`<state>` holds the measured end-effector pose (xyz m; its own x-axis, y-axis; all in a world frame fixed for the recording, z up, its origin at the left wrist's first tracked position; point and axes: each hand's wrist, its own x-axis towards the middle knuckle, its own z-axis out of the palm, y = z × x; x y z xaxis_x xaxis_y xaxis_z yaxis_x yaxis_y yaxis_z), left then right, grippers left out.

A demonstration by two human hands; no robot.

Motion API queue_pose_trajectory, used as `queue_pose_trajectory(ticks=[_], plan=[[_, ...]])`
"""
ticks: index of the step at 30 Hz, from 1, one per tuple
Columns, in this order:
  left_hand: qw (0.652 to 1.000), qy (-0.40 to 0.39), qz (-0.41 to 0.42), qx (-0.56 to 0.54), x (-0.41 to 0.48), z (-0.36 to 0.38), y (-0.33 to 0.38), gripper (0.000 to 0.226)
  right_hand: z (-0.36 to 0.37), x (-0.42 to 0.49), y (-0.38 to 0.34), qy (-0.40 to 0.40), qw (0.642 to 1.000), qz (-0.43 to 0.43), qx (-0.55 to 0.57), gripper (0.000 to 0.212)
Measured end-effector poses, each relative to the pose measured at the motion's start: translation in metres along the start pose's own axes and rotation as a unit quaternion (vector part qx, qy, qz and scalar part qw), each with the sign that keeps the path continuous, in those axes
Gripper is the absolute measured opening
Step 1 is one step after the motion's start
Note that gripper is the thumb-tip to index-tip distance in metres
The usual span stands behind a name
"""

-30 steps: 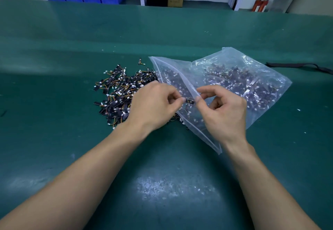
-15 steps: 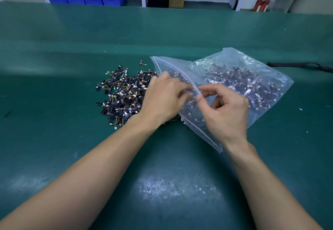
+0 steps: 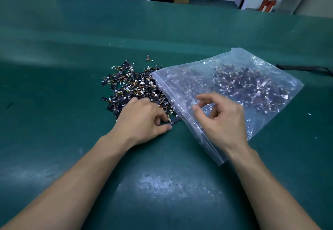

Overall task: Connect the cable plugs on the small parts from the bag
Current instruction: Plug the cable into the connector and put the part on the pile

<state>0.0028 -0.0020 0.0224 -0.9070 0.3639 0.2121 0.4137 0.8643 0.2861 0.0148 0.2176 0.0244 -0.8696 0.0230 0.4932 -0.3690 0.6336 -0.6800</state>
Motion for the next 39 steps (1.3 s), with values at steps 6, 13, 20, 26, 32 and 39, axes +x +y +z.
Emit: queue_pose_trajectory(ticks=[6, 13, 20, 26, 32, 39], plan=[[0.999, -0.016, -0.030, -0.023, -0.002, -0.003, -0.001, 0.009, 0.004, -0.003, -0.001, -0.009, 1.000, -0.009, 0.007, 0.014], [0.994, 0.065, 0.014, -0.088, -0.007, -0.008, 0.001, 0.009, 0.006, -0.004, -0.004, -0.019, 0.999, -0.011, 0.026, 0.011], [0.972, 0.196, 0.092, -0.093, -0.006, -0.008, 0.005, 0.008, 0.005, -0.005, -0.008, -0.074, 0.992, 0.055, 0.088, 0.046], [0.957, 0.228, 0.158, -0.083, -0.006, -0.004, 0.007, 0.009, 0.006, -0.005, -0.015, -0.132, 0.970, 0.097, 0.179, 0.041], [0.954, 0.235, 0.125, -0.139, -0.006, -0.002, 0.004, 0.015, 0.006, -0.002, -0.012, -0.116, 0.959, 0.107, 0.234, 0.026], [0.947, 0.207, 0.092, -0.229, -0.007, 0.005, 0.008, 0.006, 0.007, -0.005, -0.011, -0.136, 0.968, 0.040, 0.206, 0.021]])
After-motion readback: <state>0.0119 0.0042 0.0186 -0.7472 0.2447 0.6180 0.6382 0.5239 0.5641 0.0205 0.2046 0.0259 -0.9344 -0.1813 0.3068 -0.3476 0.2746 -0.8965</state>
